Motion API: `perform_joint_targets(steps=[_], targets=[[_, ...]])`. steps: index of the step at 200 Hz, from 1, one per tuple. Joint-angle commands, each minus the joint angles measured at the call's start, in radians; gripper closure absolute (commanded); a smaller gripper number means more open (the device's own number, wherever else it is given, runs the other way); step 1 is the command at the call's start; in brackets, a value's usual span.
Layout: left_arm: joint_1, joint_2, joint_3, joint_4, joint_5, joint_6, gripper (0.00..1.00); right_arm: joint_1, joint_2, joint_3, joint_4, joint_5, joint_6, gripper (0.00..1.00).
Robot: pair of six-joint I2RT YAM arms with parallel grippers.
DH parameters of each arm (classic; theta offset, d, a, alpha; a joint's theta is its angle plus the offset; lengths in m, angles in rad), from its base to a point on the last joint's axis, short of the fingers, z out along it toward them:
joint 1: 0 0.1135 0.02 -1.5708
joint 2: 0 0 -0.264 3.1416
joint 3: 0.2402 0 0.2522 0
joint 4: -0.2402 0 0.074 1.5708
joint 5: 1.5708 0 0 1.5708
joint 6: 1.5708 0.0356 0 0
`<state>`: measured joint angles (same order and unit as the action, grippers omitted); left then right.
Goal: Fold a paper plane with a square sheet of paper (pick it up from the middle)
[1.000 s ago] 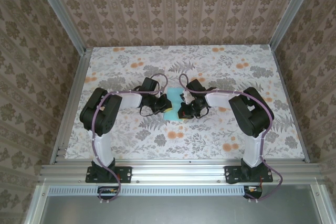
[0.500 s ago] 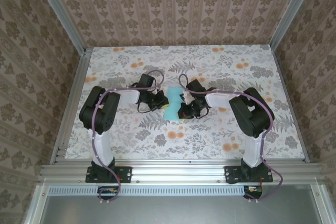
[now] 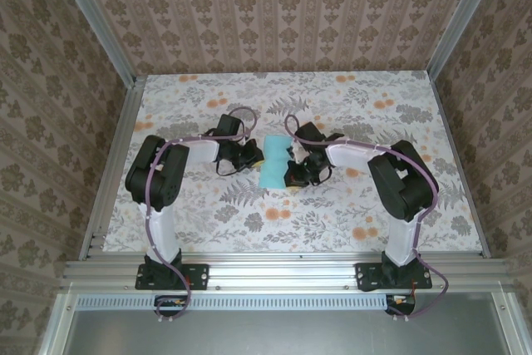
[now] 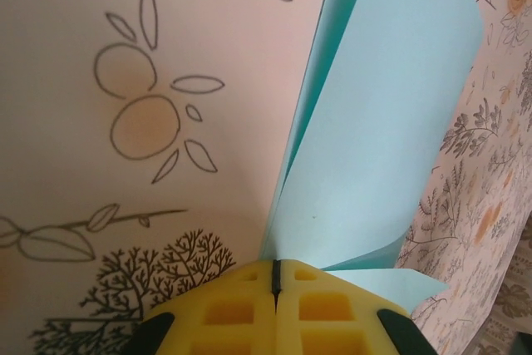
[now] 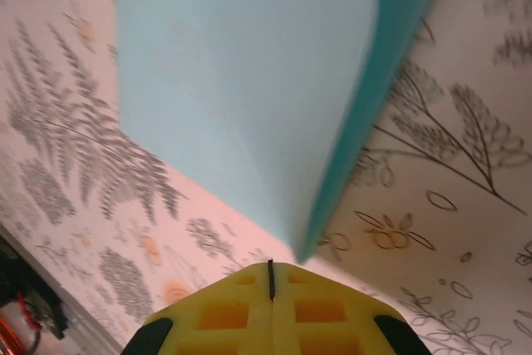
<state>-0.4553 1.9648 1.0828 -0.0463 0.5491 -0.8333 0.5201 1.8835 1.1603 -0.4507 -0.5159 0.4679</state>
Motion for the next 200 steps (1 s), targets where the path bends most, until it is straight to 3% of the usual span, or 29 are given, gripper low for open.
perform_joint_targets(steps=[1,48,97,200], targets=[[0.009,0.078,-0.029,-0.073,-0.143,0.035,0.96,0.011,-0.015,0.103,-0.016,0.005,0.027,0.95],[0.006,0.089,-0.016,-0.082,-0.144,0.035,0.96,0.029,0.151,0.243,-0.064,0.023,0.020,0.95],[0.005,0.091,-0.017,-0.091,-0.152,0.038,0.96,0.025,0.221,0.274,-0.061,0.036,0.019,0.95],[0.005,0.117,-0.002,-0.116,-0.171,0.057,0.97,-0.027,0.096,-0.105,0.115,-0.115,0.058,0.95]])
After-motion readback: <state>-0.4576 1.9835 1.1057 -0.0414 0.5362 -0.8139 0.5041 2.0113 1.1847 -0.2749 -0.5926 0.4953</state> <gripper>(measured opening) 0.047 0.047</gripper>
